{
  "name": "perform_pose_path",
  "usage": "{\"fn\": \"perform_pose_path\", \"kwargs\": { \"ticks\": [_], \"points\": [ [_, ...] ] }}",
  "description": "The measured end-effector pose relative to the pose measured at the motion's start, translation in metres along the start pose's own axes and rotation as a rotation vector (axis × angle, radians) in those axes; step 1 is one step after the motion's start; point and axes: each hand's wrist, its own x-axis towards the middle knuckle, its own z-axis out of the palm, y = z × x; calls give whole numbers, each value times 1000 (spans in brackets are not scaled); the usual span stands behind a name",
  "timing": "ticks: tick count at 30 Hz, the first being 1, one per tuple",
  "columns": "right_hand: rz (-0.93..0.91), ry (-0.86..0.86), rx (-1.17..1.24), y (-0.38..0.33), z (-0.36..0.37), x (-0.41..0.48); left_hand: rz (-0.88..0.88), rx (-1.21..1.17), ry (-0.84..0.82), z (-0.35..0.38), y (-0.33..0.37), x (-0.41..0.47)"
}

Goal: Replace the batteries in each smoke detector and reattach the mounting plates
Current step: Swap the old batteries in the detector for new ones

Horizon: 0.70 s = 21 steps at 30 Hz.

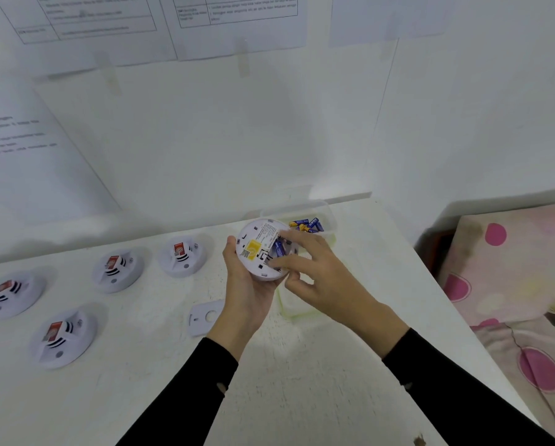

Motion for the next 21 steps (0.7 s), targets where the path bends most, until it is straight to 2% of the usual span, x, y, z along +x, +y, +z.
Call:
{"fn": "perform_pose_path", "kwargs": {
  "ticks": [2,5,7,9,10,12,16,18,21],
  "points": [
    [-84,-52,-35,8,-4,-1,-28,-61,17,-1,1,1],
    [-159,6,-76,15,-8,-1,-48,-121,37,-1,0,2],
    [-32,147,34,13,-11,-1,-49,-152,41,-3,-1,4],
    [225,306,203,11,-15,-1,-59,-214,50,-7,-1,5],
    [356,312,249,13,-16,-1,-71,-253,50,-9,0,5],
    [540,132,177,23,-13,-1,-95,-321,17,-15,2,4],
    [688,-373,-239,40,0,3,-111,-361,-52,-22,5,0],
    [714,-503,-343,45,7,7,-116,-354,-67,-21,6,-2],
    [709,-603,-460,47,14,9,-102,-349,-60,-22,10,-5]
  ]
}}
